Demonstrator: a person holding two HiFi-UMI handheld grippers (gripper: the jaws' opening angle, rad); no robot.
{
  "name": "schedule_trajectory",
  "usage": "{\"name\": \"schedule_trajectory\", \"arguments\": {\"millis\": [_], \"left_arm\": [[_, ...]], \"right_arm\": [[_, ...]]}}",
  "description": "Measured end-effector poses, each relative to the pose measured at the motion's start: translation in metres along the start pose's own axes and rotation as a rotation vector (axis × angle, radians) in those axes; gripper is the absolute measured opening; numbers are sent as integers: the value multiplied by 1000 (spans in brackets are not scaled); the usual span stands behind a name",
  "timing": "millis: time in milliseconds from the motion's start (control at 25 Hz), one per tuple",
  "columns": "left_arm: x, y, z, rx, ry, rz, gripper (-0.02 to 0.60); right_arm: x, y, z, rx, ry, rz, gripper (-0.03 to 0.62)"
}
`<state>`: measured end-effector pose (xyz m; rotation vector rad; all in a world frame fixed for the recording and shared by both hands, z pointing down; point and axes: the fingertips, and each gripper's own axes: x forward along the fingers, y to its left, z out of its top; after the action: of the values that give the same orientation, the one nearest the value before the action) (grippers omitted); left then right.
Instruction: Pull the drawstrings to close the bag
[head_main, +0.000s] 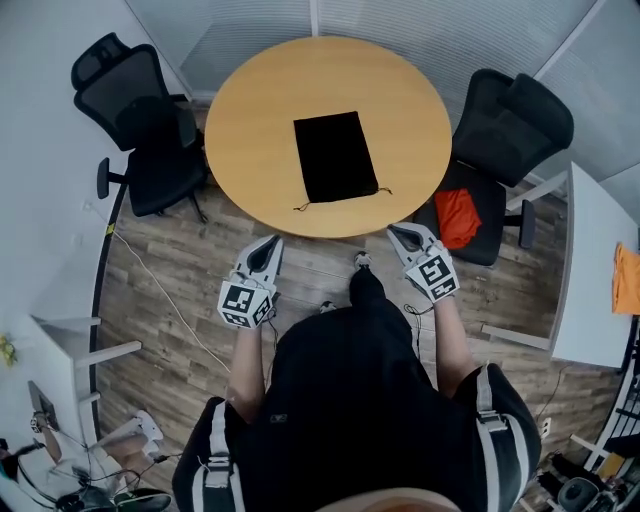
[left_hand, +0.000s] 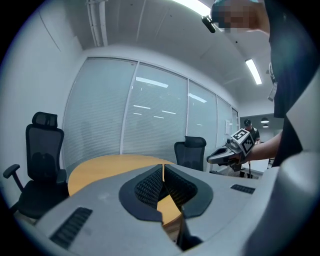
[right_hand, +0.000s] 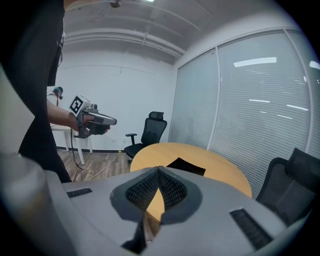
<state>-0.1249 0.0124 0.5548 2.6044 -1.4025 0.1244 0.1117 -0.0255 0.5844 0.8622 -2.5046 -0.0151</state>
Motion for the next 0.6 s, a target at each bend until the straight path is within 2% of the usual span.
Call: {"name": "schedule_trajectory", "arguments": {"millis": [120,200,360,440,600], "left_arm": [[13,-11,-7,17,52,-86,21],[24,-15,-12,52,89,-108,21],[51,-7,-23,81,137,-88,28],[64,-3,-28,66,148,-80,104],[84,4,-44,75,200,-66,126]], "right_arm": [[12,-16,-13,0,30,8,57],[20,-28,-22,10,48,12,57],[38,-50,-38,43,67,30,57],[45,-56,-45,53,79,50,57],[55,-68,-58,60,104,94,58]]}}
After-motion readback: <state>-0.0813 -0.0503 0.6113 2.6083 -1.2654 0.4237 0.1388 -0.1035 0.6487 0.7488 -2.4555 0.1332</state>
